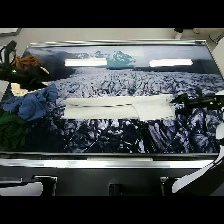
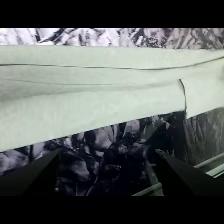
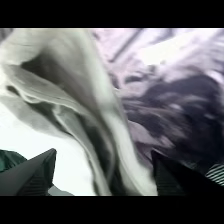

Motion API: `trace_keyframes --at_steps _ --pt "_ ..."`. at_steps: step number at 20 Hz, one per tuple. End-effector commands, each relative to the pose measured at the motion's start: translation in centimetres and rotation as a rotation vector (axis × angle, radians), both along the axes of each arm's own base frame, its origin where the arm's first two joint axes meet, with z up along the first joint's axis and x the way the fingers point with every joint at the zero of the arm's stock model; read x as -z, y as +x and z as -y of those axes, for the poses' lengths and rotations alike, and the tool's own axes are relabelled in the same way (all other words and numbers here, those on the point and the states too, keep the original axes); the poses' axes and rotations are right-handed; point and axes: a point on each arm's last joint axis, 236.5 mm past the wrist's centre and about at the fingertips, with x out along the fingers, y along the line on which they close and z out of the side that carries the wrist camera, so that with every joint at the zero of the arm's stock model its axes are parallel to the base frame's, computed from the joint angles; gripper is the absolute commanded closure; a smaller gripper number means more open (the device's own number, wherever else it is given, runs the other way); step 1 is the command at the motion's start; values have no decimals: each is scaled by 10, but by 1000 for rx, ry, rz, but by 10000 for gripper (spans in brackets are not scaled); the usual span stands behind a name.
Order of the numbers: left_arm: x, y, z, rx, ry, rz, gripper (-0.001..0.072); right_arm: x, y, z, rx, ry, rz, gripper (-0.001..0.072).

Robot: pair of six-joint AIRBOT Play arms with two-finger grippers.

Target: Fold the clothes and pants, and hang the long-sleeved shirts on hangers.

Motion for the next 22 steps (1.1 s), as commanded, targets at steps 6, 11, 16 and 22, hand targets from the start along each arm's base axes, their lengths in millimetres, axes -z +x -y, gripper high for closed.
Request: trace_keyframes --at_steps 6,11,16,22 --pt "-17 -27 122 241 -9 114 86 -14 8 -73 -148 12 23 668" --pt "34 6 190 268 43 283 667 -100 5 -100 -192 -43 143 669" --pt "144 16 246 159 -22 42 683 -195 -17 -156 -269 -106 310 668" --pt "236 -21 299 182 -59 -189 683 -264 -56 -200 -317 -138 424 668"
